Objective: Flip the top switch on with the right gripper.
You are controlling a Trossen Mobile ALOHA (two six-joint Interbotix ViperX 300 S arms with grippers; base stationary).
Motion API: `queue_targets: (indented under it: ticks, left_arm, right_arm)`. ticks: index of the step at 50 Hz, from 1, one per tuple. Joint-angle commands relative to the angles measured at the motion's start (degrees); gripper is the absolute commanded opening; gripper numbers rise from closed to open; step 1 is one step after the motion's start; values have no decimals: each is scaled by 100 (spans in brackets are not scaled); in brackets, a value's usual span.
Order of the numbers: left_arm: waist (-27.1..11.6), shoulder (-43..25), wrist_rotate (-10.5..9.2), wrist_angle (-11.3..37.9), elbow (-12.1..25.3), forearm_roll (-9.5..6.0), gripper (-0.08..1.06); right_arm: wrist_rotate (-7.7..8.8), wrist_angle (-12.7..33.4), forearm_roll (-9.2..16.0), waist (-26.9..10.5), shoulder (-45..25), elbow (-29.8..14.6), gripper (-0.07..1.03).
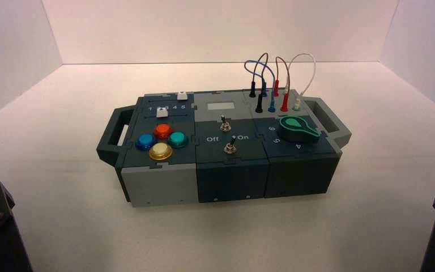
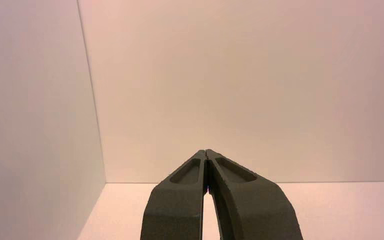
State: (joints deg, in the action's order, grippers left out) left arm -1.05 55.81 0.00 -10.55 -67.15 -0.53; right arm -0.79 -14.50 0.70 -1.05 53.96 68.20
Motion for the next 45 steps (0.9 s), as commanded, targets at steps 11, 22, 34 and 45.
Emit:
queue_targets:
  ticks: [11, 22, 34, 45]
  left_arm:
    - [-35, -62, 26, 70, 149, -9, -3]
    - [-272, -88, 26, 193, 193, -9, -3]
    - [-765, -167, -35, 756, 422, -114, -3]
    - [-1125, 79, -114, 2092, 826, -167, -3]
  right_arm:
    - [-35, -62, 18, -141, -26, -88, -3]
    - [-44, -35, 35, -193, -35, -70, -3]
    - [-44, 246, 88, -281, -26, -149, -3]
    - [-44, 844, 105, -844, -9, -343, -2]
